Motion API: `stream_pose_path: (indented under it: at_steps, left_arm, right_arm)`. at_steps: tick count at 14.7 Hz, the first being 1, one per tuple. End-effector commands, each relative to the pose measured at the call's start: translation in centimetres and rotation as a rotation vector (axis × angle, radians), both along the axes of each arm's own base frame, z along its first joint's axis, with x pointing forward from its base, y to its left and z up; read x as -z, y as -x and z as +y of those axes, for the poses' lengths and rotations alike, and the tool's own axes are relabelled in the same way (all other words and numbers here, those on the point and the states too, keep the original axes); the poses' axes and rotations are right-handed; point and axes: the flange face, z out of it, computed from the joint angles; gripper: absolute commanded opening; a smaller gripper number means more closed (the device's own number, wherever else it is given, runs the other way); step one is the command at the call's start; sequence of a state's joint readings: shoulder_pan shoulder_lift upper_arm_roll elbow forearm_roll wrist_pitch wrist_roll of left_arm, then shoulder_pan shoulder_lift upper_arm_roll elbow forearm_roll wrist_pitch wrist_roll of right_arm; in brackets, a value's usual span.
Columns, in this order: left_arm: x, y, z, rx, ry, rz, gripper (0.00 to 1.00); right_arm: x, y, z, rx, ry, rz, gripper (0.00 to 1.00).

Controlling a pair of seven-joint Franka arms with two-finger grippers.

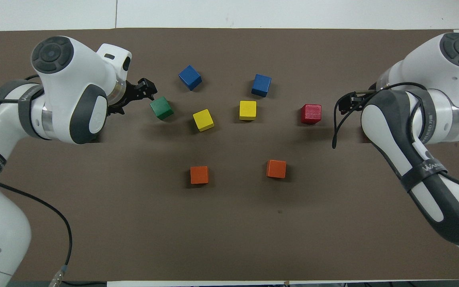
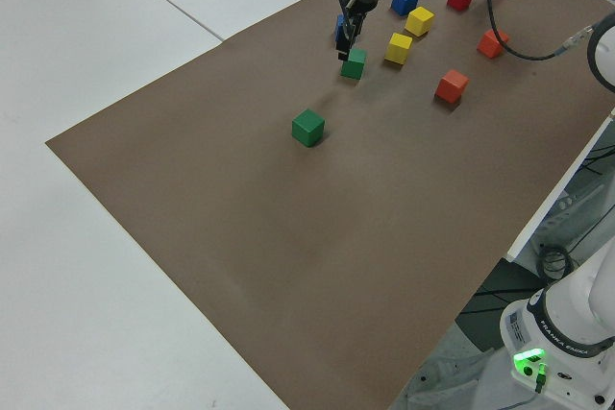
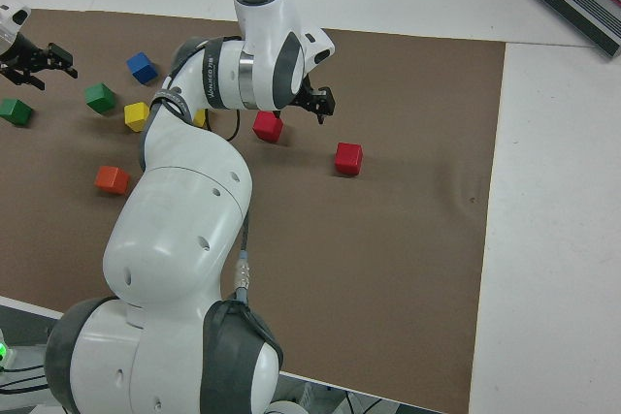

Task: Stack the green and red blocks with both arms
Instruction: 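Reach the left gripper to the other green block while the right gripper reaches red, then lift the green block with the left gripper while the right gripper lifts red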

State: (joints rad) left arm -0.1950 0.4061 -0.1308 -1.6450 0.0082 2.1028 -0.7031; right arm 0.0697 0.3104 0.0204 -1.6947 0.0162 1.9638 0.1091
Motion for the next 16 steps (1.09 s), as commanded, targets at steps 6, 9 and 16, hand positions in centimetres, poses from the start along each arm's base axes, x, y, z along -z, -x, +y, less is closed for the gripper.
stream_pose_path:
  at_steps: [6, 9, 16]
  left_arm:
    - [2.8, -2.1, -2.7, -0.095, -0.038, -0.025, 1.00]
    - [5.1, -0.8, -2.8, -0.100, -0.044, -0.030, 1.00]
    - [6.4, 0.0, -3.8, -0.125, -0.030, -0.047, 1.00]
  right_arm:
    - [2.4, -3.7, 7.0, 0.070, 0.023, -0.010, 1.00]
    - [3.5, -3.9, 8.8, 0.066, 0.017, -0.033, 1.00]
    - [6.1, -3.9, 7.8, 0.077, 0.008, -0.067, 1.00]
